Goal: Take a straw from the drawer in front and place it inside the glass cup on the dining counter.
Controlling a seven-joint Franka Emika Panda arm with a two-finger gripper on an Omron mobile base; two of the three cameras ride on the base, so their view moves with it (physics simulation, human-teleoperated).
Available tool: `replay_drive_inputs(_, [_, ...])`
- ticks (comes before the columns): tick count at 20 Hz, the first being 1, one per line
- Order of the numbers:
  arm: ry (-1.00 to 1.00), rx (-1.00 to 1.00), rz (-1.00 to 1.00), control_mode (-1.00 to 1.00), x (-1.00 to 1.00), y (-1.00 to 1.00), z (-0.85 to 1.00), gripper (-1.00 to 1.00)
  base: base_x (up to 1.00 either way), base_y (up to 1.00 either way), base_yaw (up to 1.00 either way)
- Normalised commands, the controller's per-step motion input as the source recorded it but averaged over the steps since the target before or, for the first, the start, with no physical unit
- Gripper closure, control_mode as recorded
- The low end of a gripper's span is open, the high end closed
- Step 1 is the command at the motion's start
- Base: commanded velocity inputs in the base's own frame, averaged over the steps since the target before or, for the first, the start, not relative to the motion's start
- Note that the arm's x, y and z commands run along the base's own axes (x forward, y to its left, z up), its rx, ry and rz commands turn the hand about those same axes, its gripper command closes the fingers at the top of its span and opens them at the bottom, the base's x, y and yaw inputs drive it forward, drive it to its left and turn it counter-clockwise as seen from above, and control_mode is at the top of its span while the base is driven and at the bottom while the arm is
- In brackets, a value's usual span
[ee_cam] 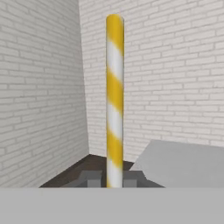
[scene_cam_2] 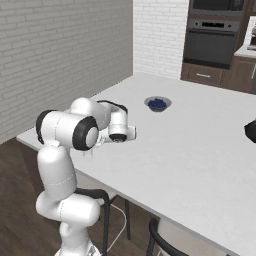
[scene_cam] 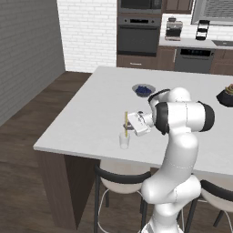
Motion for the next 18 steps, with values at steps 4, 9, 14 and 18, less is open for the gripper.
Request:
replay_drive_inputs(4, [0.0, -0.02, 0.0, -1.0, 0.0, 0.01, -0.13, 1.0, 0.0, 0.0, 0.0])
replay_drive_inputs(9, [-0.01, 0.0, 0.0, -1.0, 0.0, 0.04, 0.0, -1.0, 0.0, 0.0, 0.0])
replay_drive_inputs(14, [-0.01, 0.0, 0.0, -1.0, 0.0, 0.0, 0.0, -1.0, 0.0, 0.0, 0.0])
replay_drive_inputs(18, [-0.02, 0.0, 0.0, -1.0, -0.11, -0.01, 0.43, -1.0, 0.0, 0.0, 0.0])
